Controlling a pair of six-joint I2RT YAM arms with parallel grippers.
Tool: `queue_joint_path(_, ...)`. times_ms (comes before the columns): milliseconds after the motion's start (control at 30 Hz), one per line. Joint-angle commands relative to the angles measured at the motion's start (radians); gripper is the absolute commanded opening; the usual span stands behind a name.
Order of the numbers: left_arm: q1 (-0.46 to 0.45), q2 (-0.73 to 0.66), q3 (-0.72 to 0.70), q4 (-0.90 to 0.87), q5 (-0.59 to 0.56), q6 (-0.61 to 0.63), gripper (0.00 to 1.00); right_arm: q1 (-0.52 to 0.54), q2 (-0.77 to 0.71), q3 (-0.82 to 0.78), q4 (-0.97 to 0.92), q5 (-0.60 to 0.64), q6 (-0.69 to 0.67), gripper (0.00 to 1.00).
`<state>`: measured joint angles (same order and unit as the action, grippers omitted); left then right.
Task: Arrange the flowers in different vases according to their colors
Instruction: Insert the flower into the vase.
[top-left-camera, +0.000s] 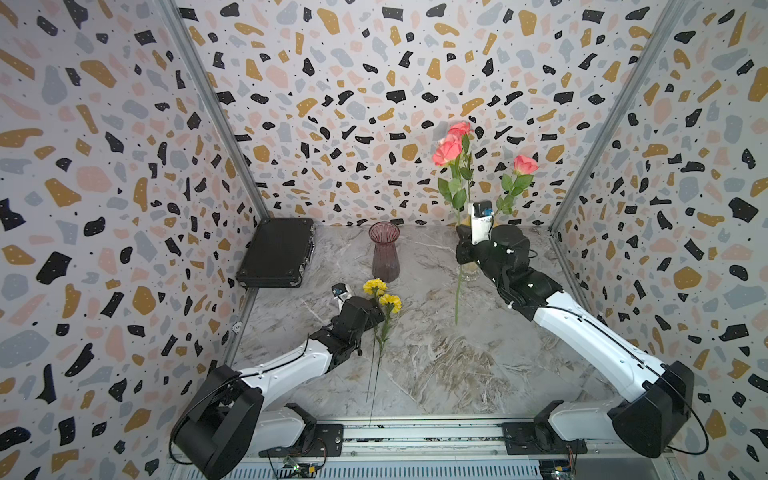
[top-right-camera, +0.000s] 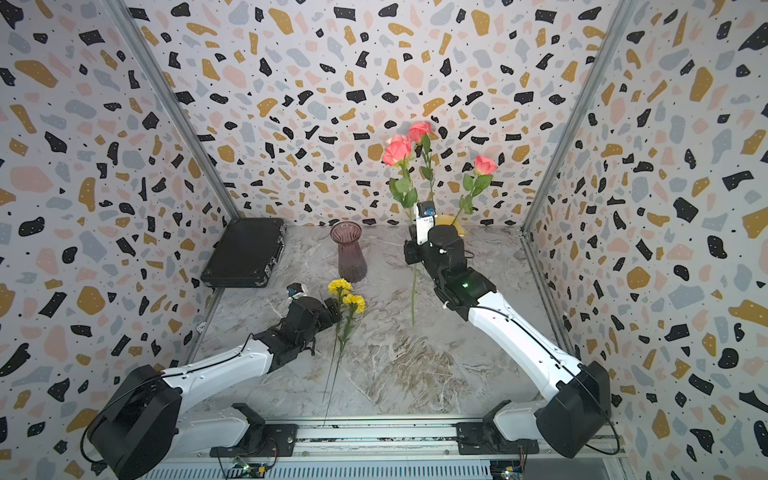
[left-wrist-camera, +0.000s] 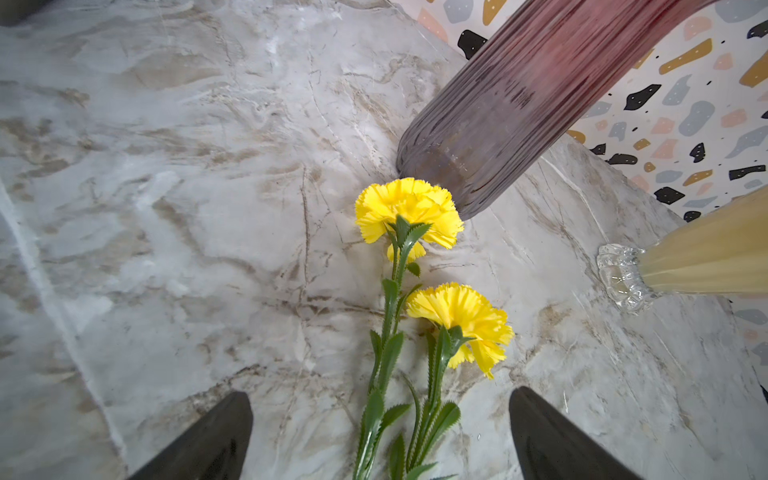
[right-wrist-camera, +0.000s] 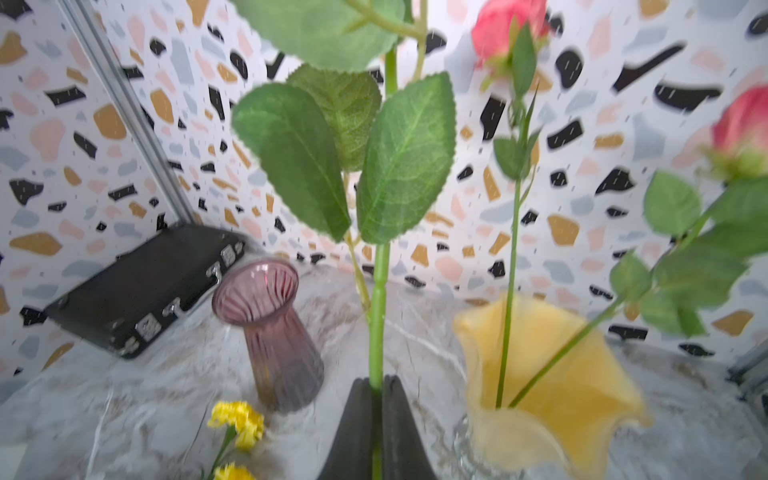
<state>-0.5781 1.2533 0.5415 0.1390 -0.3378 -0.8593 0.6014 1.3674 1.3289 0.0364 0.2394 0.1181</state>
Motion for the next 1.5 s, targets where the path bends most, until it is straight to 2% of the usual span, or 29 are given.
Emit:
queue_joint_path(0,0.0,-0.002,-0.012,0.06,0.02,0.002,1.0,-0.016,0.042,0.141,0.045,0.096,-0.109,0.0)
queue_joint_path(200,0.0,-0.019,-0.038,0.111,0.056,-0.009,0.99,-0.07,0.189,0.33,0.195,0.184,-0.253,0.0)
queue_joint_path(400,0.0,-0.037,-0.068,0.155,0.056,-0.015,0.99,-0.142,0.324,0.539,0.198,0.206,-0.299,0.0)
queue_joint_path(567,0.0,-0.021,-0.063,0.161,0.075,-0.021,0.99,-0.172,0.387,0.563,0.322,0.222,-0.384,0.0)
queue_joint_path(733,0.0,-0.009,-0.061,0.173,0.088,-0.021,0.99,-0.194,0.421,0.558,0.379,0.199,-0.364,0.0)
queue_joint_path(933,0.0,0.0,-0.061,0.184,0.097,-0.017,0.99,-0.195,0.443,0.558,0.391,0.138,-0.35,0.0)
queue_joint_path(1267,0.0,0.015,-0.055,0.192,0.114,-0.014,0.99,-0.195,0.462,0.727,0.264,0.124,-0.351,0.0)
queue_joint_path(1467,-0.001,0.024,-0.054,0.205,0.135,-0.019,0.99,-0.195,0.468,0.615,0.367,0.116,-0.36,0.0)
